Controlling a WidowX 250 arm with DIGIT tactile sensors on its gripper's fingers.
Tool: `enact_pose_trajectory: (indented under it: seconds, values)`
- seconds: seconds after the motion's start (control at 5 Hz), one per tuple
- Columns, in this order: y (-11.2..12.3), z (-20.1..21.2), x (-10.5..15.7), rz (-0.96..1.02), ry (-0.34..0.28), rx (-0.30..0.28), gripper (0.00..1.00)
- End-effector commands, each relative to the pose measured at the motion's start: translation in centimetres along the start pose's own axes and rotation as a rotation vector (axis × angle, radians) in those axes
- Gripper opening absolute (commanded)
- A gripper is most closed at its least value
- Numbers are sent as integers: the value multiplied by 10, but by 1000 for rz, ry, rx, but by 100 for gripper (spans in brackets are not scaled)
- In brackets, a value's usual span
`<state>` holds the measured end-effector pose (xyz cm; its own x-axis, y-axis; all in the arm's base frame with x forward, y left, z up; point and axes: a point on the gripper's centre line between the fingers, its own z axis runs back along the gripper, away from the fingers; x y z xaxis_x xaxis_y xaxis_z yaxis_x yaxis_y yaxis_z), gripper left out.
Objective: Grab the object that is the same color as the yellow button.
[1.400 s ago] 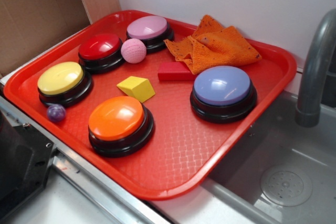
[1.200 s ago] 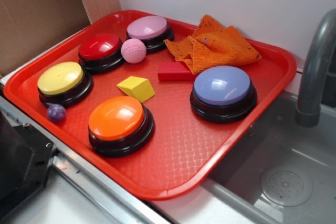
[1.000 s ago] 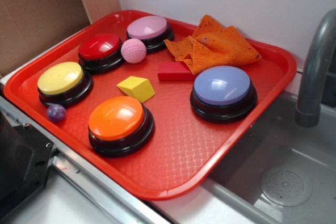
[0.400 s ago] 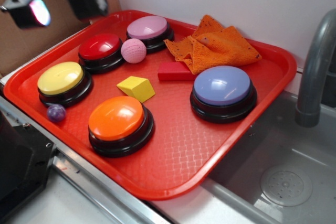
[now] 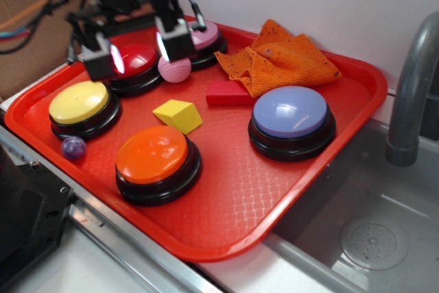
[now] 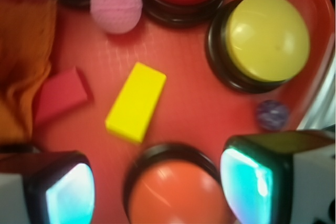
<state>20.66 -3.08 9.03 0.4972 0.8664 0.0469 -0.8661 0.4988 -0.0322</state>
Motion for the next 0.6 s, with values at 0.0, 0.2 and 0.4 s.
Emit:
enact_pose_trajectory:
  seconds: [0.0, 0.2, 0.4]
  values:
    - [-7, -45, 13, 115, -62, 72, 100]
    - [-8, -60, 18, 105, -29, 79, 100]
    - [-10, -69, 20, 130, -26, 54, 100]
